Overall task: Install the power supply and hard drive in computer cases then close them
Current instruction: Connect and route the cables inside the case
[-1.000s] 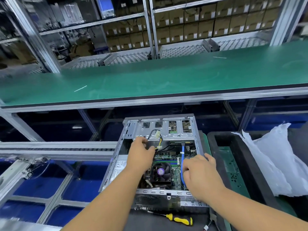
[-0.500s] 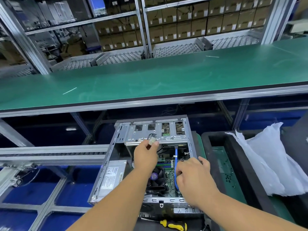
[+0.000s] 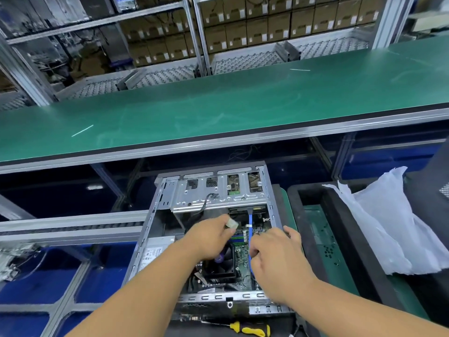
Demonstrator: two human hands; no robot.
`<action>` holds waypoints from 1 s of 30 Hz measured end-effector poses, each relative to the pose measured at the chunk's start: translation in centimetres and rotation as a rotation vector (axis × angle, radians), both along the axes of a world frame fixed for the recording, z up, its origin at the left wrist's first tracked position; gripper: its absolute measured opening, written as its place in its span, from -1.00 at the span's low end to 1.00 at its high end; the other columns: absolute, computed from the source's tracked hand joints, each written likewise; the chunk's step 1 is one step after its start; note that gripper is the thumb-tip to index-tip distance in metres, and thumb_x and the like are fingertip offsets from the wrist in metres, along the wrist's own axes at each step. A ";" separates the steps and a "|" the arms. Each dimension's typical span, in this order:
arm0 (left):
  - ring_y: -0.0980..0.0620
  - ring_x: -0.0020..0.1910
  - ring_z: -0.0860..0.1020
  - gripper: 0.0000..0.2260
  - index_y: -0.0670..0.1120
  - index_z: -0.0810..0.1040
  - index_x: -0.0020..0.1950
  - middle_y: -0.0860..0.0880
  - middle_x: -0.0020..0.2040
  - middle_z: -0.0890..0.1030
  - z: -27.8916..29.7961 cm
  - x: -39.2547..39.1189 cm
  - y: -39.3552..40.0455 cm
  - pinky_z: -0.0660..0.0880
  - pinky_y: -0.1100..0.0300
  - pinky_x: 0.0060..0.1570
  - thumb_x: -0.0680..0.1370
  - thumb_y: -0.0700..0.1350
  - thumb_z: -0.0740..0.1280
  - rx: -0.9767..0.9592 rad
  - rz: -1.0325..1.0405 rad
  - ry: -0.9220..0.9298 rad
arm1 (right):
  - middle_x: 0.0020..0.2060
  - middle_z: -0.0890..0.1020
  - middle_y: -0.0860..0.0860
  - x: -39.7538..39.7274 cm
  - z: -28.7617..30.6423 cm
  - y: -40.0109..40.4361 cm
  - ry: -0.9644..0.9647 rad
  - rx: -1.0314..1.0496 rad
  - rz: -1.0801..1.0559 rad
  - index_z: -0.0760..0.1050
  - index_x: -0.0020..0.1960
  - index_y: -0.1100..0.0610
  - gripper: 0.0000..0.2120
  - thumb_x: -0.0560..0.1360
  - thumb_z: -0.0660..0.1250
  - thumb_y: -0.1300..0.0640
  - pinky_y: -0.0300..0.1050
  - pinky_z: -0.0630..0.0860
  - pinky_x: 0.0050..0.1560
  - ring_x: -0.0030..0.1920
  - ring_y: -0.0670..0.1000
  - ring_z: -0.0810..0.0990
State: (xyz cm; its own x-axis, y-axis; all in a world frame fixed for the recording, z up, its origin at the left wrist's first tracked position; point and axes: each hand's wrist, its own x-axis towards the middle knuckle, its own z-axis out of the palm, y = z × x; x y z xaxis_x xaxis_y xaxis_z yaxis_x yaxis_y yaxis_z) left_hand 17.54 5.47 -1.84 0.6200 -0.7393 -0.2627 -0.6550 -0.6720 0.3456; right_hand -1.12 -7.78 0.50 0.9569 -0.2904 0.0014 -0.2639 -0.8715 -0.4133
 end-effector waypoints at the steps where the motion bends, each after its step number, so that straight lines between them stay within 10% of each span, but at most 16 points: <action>1: -0.05 -0.05 0.59 -0.83 0.10 0.40 0.12 0.01 -0.02 0.65 0.1 0.4 -0.6 0.48 0.03 -0.08 0.67 0.16 0.15 0.126 -0.026 -0.076 | -0.17 0.50 -0.19 0.0 0.0 0.0 -0.001 0.004 -0.001 0.42 -0.14 -0.13 -0.84 0.53 0.12 0.07 0.11 0.00 0.55 0.08 -0.13 0.40; 12: -0.13 0.13 0.57 -0.86 -0.03 0.50 0.19 -0.04 0.23 0.58 -2.4 3.8 -4.8 0.43 0.01 -0.02 0.71 -0.04 0.21 0.470 -0.115 -0.227 | -0.18 0.50 -0.19 0.0 -0.1 -0.2 0.011 0.028 0.003 0.41 -0.14 -0.11 -0.84 0.48 0.07 0.06 0.12 0.01 0.54 0.10 -0.10 0.39; 24: -0.05 -0.26 0.47 -0.79 0.00 0.29 -0.13 0.07 -0.28 0.39 -5.3 6.3 -3.5 0.41 0.05 -0.26 0.64 -0.21 0.25 0.402 -0.136 -0.279 | -0.26 0.47 -0.19 0.1 -0.7 -0.2 -0.034 0.013 0.002 0.42 -0.18 -0.10 -0.82 0.44 0.04 0.04 0.13 0.07 0.51 0.04 -0.10 0.39; 30: -0.03 -0.18 0.46 -0.87 -0.15 0.52 0.15 0.05 -0.19 0.43 -5.7 7.0 -3.8 0.40 0.07 -0.15 0.68 -0.20 0.20 0.360 -0.110 -0.170 | -0.28 0.45 -0.21 0.1 -0.8 -0.2 -0.039 0.022 0.002 0.41 -0.18 -0.11 -0.83 0.44 0.05 0.04 0.13 0.06 0.52 0.03 -0.11 0.40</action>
